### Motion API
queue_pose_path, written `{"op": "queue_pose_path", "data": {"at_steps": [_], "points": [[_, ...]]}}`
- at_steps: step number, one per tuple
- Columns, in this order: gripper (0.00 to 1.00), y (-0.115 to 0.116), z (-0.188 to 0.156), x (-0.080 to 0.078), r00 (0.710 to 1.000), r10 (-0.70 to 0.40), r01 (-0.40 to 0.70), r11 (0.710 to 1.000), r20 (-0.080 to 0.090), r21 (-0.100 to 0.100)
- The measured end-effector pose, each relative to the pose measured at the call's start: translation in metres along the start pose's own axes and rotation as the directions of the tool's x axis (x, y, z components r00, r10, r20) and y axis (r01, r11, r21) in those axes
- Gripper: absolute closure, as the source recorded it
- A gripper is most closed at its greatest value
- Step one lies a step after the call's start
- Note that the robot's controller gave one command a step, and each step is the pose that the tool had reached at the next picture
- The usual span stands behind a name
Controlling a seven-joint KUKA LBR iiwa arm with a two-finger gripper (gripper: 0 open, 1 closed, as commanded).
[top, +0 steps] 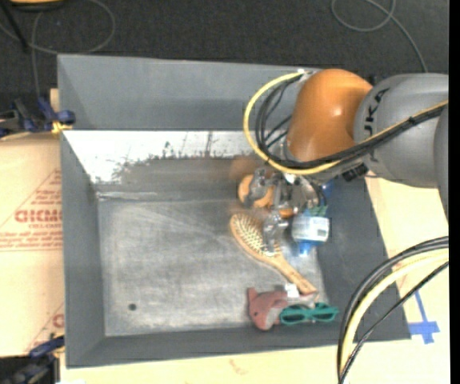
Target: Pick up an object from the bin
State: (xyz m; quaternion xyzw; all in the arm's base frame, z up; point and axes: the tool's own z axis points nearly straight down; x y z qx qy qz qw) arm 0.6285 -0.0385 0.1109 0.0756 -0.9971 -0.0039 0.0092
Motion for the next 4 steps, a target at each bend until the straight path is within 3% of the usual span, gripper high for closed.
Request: {"op": "queue_pose_path", "data": {"at_steps": [1, 2, 3, 4], "points": [[1.00, -0.009, 0.033, 0.039, 0.993, 0.108, -0.109, 0.994, 0.035, 0.003], [1.00, -0.009, 0.033, 0.038, 0.993, 0.109, -0.109, 0.994, 0.035, 0.003], [1.00, -0.010, -0.009, 0.040, 0.994, 0.110, -0.110, 0.994, 0.016, 0.004], [1.00, -0.011, -0.071, 0.035, 0.989, 0.148, -0.149, 0.989, 0.019, 0.005]]}}
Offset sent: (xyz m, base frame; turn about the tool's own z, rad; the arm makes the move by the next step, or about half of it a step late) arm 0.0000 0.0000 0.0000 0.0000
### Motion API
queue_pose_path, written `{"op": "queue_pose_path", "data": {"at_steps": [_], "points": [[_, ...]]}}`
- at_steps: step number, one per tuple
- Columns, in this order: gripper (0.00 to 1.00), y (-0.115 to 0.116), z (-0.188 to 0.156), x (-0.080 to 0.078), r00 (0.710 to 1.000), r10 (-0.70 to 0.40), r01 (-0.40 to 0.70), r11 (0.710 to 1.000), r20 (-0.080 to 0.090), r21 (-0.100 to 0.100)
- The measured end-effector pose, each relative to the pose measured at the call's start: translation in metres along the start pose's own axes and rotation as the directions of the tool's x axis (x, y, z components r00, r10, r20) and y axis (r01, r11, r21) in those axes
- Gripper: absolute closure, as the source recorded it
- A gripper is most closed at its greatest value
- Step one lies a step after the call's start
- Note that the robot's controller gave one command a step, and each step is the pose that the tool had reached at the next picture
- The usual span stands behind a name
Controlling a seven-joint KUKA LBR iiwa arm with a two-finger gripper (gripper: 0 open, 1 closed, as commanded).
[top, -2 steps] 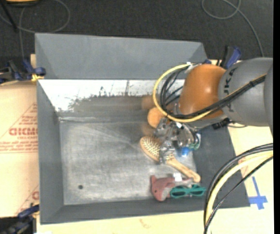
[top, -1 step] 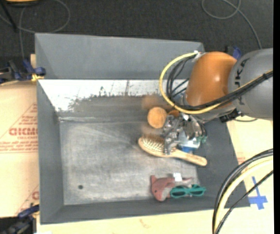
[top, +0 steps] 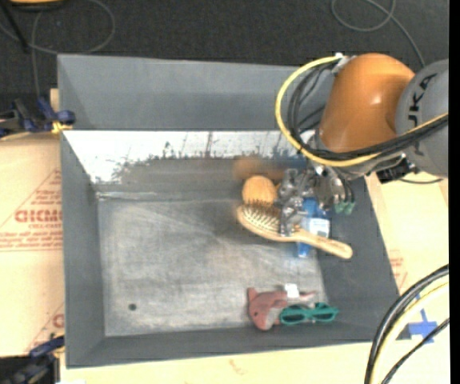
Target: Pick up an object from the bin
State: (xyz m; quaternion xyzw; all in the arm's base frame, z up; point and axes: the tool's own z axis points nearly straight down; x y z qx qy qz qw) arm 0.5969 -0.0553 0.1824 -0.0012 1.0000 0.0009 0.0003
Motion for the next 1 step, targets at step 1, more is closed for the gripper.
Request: {"op": "queue_pose_path", "data": {"at_steps": [1], "points": [[1.00, -0.0026, -0.0224, -0.0012, 1.000, 0.002, -0.002, 1.000, 0.012, 0.003]]}}
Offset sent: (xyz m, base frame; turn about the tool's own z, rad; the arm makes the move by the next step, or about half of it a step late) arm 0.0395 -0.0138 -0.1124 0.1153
